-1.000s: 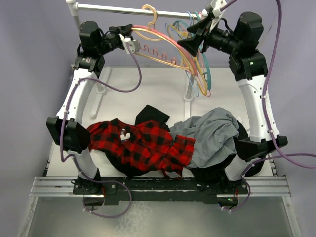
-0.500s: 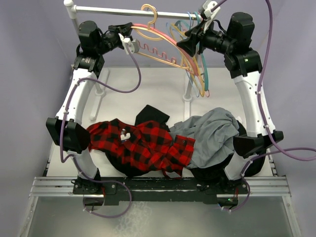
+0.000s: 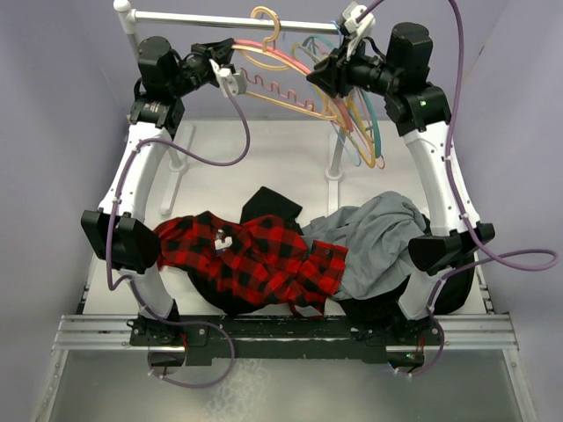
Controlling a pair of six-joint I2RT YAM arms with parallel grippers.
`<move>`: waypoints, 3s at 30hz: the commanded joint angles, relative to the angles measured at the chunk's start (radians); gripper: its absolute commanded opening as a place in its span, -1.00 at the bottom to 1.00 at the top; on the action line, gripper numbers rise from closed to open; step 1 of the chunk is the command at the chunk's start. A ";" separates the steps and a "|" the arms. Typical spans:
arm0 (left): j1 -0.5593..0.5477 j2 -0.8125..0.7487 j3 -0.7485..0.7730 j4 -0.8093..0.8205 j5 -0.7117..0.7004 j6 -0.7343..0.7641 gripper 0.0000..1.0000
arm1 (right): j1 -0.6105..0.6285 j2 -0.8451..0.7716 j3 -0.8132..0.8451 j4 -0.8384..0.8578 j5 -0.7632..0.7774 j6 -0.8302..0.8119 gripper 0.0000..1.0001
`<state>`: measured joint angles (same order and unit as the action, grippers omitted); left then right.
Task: Place the shirt on the hanger
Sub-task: Pick up the hanger from the clothesline.
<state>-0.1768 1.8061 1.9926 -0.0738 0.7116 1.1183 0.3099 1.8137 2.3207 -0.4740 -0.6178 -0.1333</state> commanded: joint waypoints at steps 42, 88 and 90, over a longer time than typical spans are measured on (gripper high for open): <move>0.173 -0.132 -0.072 0.480 0.442 -0.368 -1.00 | 0.035 -0.090 -0.133 0.188 0.113 -0.030 -1.00; 0.294 -0.693 -0.461 -1.156 0.586 0.997 -1.00 | 0.223 -0.432 -0.672 0.523 0.301 0.152 -1.00; 0.295 -0.700 -0.462 -1.157 0.583 0.996 -1.00 | 0.227 -0.445 -0.669 0.534 0.324 0.163 -1.00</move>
<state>0.1158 1.1328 1.5227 -1.1889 1.2716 2.0304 0.5262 1.4059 1.5951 -0.0765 -0.3920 0.0132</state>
